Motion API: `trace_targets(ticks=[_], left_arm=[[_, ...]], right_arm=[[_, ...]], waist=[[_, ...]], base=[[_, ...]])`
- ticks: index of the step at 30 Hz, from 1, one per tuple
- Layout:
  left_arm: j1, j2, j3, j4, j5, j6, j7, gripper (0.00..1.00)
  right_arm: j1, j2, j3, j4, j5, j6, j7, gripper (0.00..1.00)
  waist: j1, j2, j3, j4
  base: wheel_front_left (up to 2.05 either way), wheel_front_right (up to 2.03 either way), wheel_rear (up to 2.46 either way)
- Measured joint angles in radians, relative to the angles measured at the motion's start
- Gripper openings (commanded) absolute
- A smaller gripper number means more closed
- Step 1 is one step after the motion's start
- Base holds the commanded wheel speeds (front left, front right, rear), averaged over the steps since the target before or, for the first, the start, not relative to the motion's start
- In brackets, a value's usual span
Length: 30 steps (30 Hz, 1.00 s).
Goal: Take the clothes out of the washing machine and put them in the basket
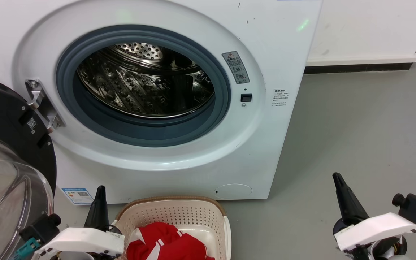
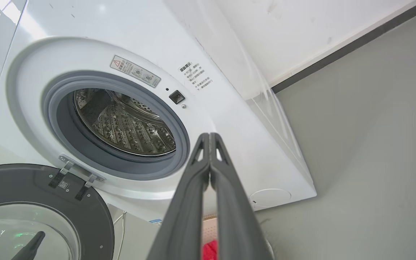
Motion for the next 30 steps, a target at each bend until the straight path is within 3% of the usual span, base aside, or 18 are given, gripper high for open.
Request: trace_targets(ticks=[30], left_arm=[[-0.039,-0.001,0.025,0.029,-0.374,-0.026,0.091,0.00]], right_arm=[[-0.029,-0.006,-0.046,0.039,0.394,0.000,0.046,0.00]], waist=[[0.0000,0.0000,-0.001,0.017]], base=[[0.00,0.00,0.00]])
